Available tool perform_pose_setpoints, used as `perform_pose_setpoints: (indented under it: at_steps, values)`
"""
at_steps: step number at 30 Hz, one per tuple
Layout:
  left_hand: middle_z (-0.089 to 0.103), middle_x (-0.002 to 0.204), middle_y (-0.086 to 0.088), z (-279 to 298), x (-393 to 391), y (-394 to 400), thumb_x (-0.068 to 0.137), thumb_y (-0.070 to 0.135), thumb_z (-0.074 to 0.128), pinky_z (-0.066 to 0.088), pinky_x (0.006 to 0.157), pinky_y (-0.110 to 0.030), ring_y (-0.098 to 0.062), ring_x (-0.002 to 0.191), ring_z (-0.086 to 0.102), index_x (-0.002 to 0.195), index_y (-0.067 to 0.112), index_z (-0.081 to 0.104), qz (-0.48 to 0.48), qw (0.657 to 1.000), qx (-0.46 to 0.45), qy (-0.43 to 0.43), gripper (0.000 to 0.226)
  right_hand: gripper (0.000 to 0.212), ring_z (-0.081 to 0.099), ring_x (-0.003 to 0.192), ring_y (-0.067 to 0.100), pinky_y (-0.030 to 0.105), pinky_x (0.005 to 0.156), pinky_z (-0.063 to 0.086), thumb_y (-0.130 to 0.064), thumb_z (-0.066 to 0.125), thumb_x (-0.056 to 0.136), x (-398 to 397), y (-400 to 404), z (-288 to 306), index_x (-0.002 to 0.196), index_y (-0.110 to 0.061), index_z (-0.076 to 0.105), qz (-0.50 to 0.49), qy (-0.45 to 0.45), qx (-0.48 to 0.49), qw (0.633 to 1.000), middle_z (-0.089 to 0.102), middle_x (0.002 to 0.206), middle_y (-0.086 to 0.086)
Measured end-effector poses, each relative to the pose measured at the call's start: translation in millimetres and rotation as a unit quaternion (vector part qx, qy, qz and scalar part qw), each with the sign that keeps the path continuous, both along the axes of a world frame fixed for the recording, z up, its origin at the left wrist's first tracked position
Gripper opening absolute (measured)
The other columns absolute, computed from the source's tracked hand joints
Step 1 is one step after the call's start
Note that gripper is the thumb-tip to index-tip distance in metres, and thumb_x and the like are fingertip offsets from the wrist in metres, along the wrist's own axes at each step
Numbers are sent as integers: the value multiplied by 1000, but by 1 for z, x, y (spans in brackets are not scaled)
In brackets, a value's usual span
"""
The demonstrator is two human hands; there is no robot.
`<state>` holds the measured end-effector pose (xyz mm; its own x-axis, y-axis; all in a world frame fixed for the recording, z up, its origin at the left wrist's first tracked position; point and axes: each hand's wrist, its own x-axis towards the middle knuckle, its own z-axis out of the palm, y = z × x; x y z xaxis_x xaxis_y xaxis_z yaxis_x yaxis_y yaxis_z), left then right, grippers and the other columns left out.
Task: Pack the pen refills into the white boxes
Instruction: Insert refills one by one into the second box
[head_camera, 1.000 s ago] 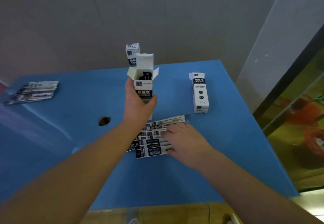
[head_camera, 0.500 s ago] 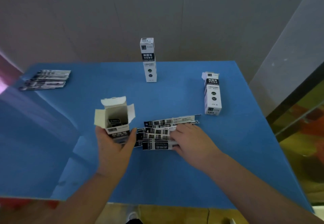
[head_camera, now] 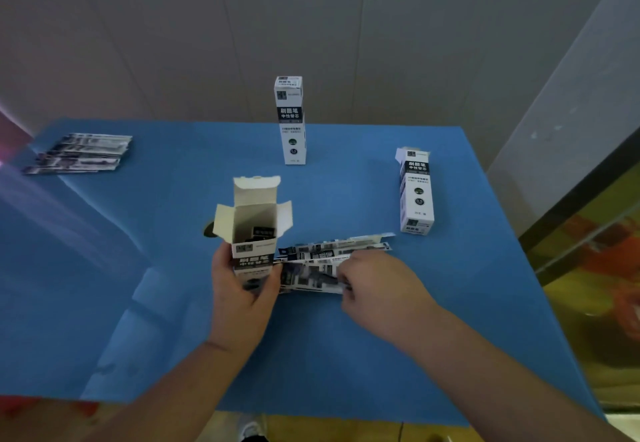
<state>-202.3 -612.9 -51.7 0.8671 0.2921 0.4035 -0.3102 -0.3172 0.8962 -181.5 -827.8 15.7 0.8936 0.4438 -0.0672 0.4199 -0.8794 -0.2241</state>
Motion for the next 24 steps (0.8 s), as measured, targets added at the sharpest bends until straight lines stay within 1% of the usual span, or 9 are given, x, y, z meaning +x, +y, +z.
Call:
perform_pose_setpoints:
  at_steps: [2, 5, 9, 12, 14, 16, 18, 22, 24]
  values:
    - [62, 118, 37, -1, 1, 1, 89, 15, 75, 50, 86, -3, 13, 110, 64, 126, 67, 42, -3, 1000, 13, 8, 72, 10, 56, 73, 19, 33, 59, 47, -25, 55, 82, 6, -8, 11, 72, -23, 55, -52, 14, 61, 997, 55, 78, -6]
    - [61, 120, 36, -2, 2, 3, 89, 31, 75, 50, 88, -5, 10, 113, 64, 128, 67, 40, -15, 1000, 16, 12, 64, 6, 59, 59, 14, 36, 51, 51, -30, 62, 80, 14, -21, 23, 76, -25, 63, -128, 41, 151, 979, 61, 68, -4]
    - [62, 119, 16, -11, 4, 7, 86, 45, 73, 59, 91, -25, -10, 112, 68, 126, 65, 43, -25, 999, 14, 26, 54, 10, 60, 52, 3, 19, 44, 46, -29, 72, 82, 26, -33, 28, 77, -24, 65, -193, 66, 281, 938, 66, 68, -6]
    - [59, 125, 5, -14, 5, 9, 86, 46, 72, 59, 95, -30, -12, 115, 66, 128, 67, 41, -28, 999, 31, 28, 57, 14, 51, 49, 4, 20, 47, 44, -28, 70, 80, 30, -35, 30, 72, -20, 62, -211, 70, 329, 918, 62, 61, -4]
    - [58, 127, -4, -15, 5, 9, 85, 45, 73, 60, 99, -40, -17, 118, 66, 129, 65, 42, -32, 998, 30, 36, 57, 17, 43, 45, 1, 19, 46, 41, -27, 65, 79, 31, -34, 32, 66, -26, 54, -225, 97, 368, 897, 49, 53, -11]
    - [59, 128, -8, -15, 6, 8, 85, 46, 73, 60, 98, -48, -22, 119, 66, 128, 64, 43, -41, 998, 26, 42, 56, 16, 44, 47, 3, 32, 53, 52, -25, 62, 78, 30, -32, 34, 66, -27, 52, -240, 128, 392, 879, 46, 53, -14]
    - [60, 126, -6, -15, 6, 8, 85, 47, 73, 60, 99, -51, -21, 119, 66, 128, 64, 43, -43, 998, 32, 45, 55, 15, 50, 52, 8, 47, 64, 60, -24, 62, 78, 29, -31, 33, 69, -20, 50, -245, 147, 396, 873, 49, 58, -9]
    - [58, 129, -9, -20, 6, 10, 85, 46, 73, 55, 102, -59, -25, 122, 64, 130, 62, 42, -39, 997, 35, 57, 57, 19, 69, 61, 19, 47, 73, 60, -27, 63, 75, 25, -29, 35, 77, -9, 57, -232, 183, 411, 862, 62, 64, 4]
    - [58, 129, -9, -21, 6, 11, 85, 46, 73, 54, 102, -60, -27, 122, 63, 130, 61, 42, -36, 997, 37, 61, 57, 19, 76, 73, 25, 49, 84, 60, -28, 65, 74, 23, -29, 38, 81, -10, 65, -223, 212, 443, 842, 73, 79, 14]
